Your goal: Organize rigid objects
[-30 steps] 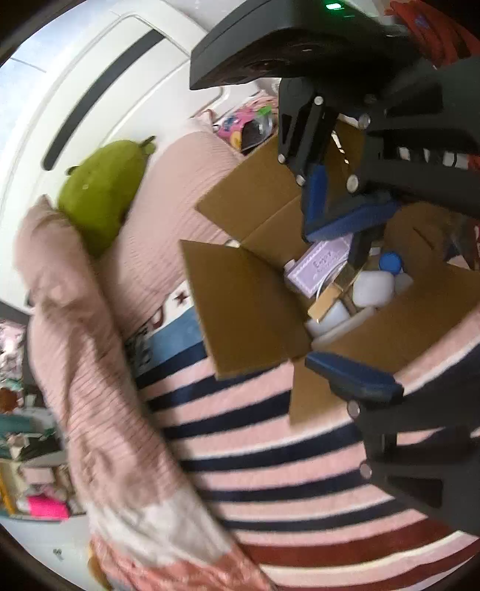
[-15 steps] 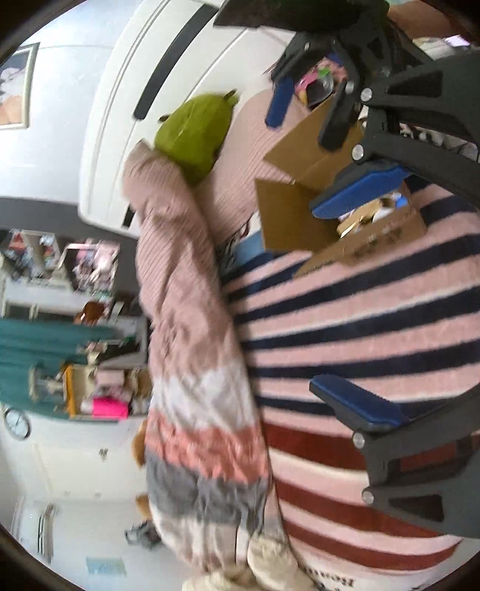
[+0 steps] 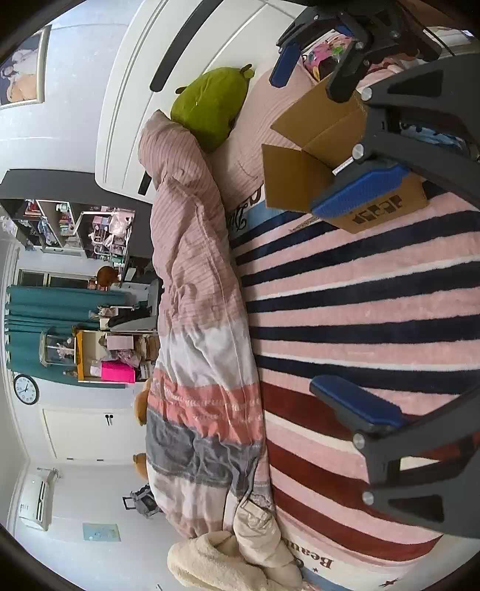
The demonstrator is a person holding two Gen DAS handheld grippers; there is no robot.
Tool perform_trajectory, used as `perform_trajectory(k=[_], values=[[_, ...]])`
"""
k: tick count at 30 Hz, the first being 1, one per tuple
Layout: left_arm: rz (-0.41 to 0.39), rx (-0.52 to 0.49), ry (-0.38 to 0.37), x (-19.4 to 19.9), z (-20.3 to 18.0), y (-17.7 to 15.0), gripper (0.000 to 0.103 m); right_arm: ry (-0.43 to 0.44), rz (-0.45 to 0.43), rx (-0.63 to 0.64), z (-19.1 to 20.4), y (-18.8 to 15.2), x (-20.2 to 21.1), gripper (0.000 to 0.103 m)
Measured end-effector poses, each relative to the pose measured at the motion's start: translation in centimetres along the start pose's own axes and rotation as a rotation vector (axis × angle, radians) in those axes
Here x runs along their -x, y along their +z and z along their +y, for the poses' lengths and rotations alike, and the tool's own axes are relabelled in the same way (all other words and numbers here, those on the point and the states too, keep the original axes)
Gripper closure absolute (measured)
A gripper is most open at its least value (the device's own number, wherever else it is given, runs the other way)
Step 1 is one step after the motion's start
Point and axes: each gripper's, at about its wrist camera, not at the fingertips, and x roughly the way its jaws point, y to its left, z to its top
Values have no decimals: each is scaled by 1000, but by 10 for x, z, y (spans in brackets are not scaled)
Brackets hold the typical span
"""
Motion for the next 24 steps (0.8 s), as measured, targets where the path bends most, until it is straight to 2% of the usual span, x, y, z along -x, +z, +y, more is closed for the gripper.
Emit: perform_trajectory(k=[24], values=[[-32,10,46,11,-5,2,18,1,-24,-2,3,6,8,0]])
